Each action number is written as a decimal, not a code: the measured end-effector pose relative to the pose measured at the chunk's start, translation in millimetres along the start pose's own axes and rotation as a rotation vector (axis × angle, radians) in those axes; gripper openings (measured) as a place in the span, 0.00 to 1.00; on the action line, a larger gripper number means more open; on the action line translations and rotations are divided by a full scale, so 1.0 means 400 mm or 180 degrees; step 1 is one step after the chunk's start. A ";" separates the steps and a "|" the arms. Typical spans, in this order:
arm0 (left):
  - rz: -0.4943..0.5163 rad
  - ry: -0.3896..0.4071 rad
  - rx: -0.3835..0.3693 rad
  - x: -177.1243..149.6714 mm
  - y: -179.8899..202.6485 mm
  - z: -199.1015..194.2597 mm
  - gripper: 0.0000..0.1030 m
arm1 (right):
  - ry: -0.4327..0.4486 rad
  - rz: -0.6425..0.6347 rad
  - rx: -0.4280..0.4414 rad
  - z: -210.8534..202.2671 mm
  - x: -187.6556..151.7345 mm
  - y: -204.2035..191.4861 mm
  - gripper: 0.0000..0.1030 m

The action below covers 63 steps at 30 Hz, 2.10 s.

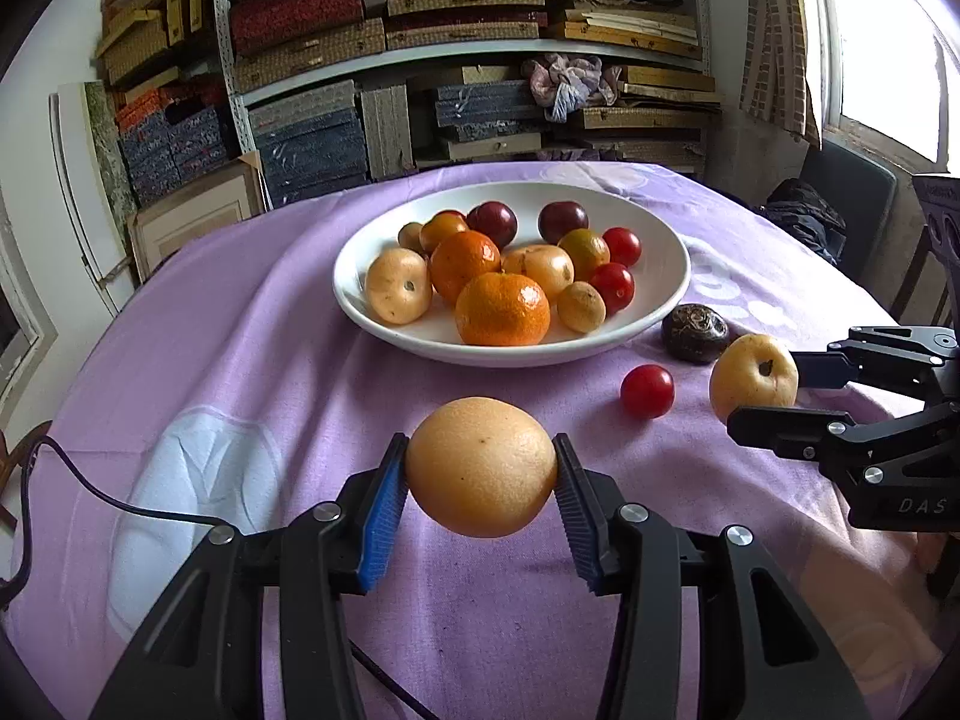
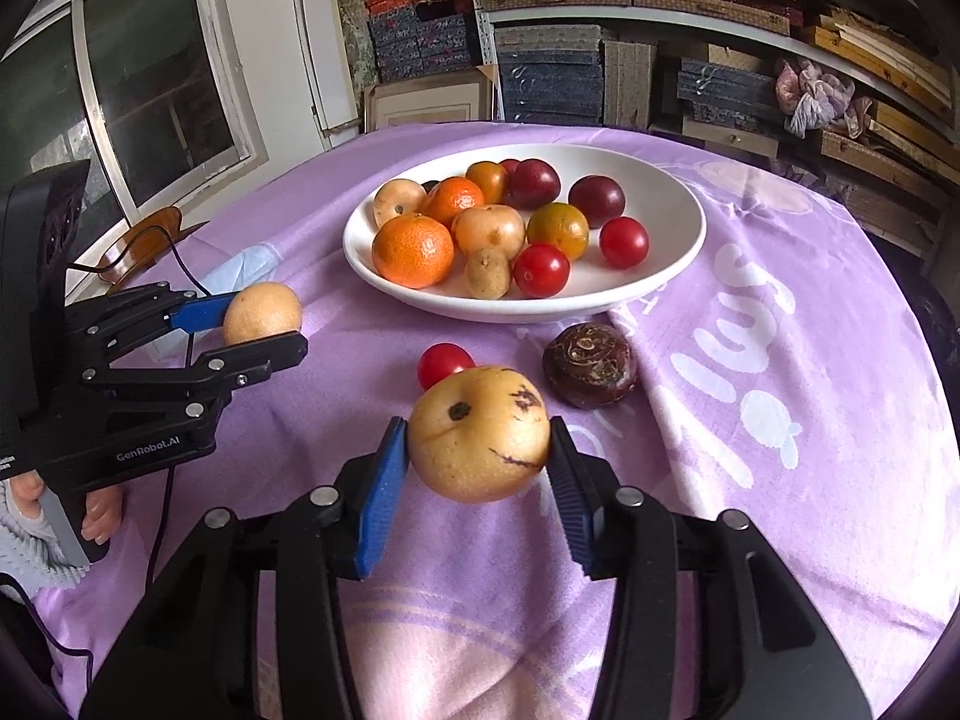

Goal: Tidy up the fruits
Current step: 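Carry the grapefruit and pear onto the white plate and open both grippers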

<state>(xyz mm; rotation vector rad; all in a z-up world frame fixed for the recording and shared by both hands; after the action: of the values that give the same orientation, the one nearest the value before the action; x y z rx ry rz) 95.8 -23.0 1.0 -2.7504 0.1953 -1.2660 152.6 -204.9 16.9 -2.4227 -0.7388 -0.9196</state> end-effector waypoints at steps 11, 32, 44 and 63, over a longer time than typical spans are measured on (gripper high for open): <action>0.0094 0.0375 0.0134 0.028 0.022 -0.095 0.46 | 0.0205 0.0081 0.0044 -0.084 -0.040 -0.029 0.44; -0.0325 0.0288 0.0164 0.386 -0.151 0.000 0.46 | 0.0927 -0.0214 -0.0178 -0.264 0.331 0.008 0.44; -0.0483 -0.0256 0.0066 0.392 -0.139 0.294 0.46 | 0.0325 -0.0162 -0.0075 0.110 0.357 0.055 0.44; -0.0511 -0.0291 0.0194 0.378 -0.176 0.325 0.47 | 0.0381 -0.0270 -0.0088 0.158 0.382 0.059 0.54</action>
<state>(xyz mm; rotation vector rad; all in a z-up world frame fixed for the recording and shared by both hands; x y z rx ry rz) 297.3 27.8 40.6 -2.8113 -0.0719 -1.1559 293.7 -138.1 76.1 -2.3515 -0.7947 -1.1046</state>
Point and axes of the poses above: each gripper's, at about its wrist camera, not at the fingertips, and z roughly the way its jaws point, y to its right, x to its top, the point moved 5 cm from there along z, roughly the way its jaws point, and after that the axes turned 4 degrees about x, right-handed, at the moved point
